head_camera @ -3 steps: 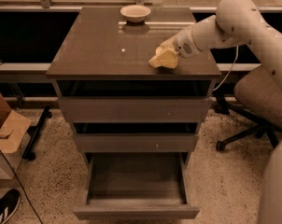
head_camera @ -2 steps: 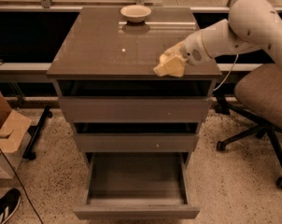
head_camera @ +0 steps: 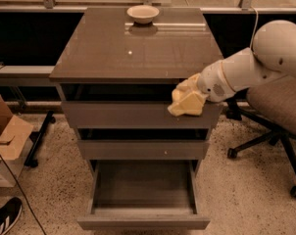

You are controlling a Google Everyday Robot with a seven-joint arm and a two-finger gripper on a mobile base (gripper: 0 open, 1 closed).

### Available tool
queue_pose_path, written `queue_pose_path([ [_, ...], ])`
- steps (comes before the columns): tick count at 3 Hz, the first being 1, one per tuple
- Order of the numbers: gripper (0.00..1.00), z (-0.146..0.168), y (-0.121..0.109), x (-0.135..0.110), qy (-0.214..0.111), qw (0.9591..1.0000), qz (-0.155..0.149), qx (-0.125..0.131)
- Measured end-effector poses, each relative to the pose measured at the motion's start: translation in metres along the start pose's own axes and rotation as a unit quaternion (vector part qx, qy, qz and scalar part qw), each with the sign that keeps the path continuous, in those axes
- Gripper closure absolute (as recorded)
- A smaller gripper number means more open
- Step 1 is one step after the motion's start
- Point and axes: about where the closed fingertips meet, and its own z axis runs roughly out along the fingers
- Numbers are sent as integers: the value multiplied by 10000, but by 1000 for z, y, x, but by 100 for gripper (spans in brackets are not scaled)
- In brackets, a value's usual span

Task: Place sponge into bottom drawer

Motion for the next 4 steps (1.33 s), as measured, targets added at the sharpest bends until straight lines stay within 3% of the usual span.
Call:
queue_pose_path([
  [1, 100, 26, 39, 32, 143, 9993, 149, -297],
  [2, 100, 66, 37, 59, 25, 9968, 710, -380],
  [4, 100, 94, 41, 71, 192, 9962, 707, -464],
])
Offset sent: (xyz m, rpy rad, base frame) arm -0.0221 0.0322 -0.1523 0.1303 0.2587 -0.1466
